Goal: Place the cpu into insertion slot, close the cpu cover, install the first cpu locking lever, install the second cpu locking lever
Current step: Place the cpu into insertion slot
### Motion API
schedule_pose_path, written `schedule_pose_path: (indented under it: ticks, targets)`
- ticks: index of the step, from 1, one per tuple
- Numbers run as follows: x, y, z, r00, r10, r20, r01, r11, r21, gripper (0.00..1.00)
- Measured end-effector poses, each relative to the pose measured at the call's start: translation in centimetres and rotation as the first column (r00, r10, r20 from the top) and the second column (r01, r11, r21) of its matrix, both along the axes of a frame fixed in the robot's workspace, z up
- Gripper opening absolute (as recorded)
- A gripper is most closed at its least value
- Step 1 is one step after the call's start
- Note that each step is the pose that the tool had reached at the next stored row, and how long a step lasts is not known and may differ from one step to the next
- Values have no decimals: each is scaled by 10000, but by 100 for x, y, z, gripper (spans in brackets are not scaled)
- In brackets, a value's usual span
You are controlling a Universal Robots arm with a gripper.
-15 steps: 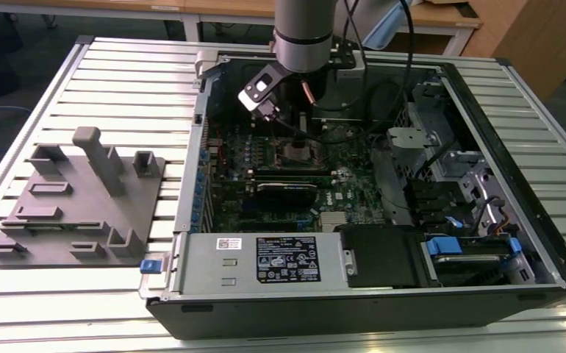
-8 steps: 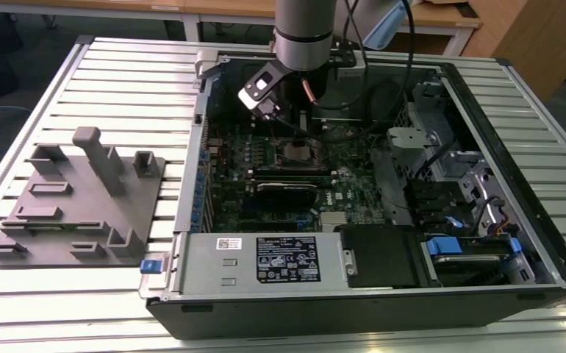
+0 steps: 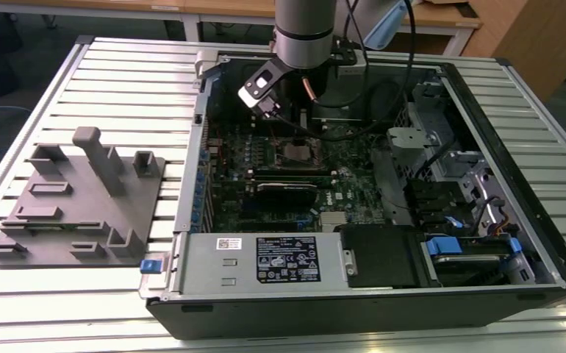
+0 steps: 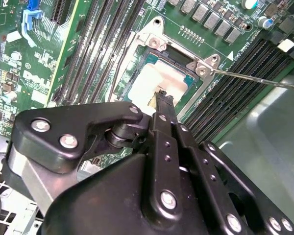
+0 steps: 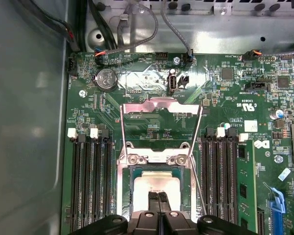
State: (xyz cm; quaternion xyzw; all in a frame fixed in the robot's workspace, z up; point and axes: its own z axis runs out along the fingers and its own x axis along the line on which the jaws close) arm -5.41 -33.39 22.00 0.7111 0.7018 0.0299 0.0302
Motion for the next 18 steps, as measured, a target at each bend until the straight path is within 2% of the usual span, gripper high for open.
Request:
schedule_pose_path:
  ticks: [1, 2, 7, 15, 18]
  targets:
    - [0, 0, -1, 10000, 0, -81, 0, 10000, -1, 10]
    - [0, 0, 0, 9999, -1, -115, 1, 10000, -3, 10]
    - [0, 0, 3, 9999, -2, -131, 2, 10000, -2, 10]
    - [0, 0, 76, 9999, -2, -131, 2, 10000, -2, 10]
    - [0, 0, 77, 9999, -1, -129, 1, 10000, 2, 10]
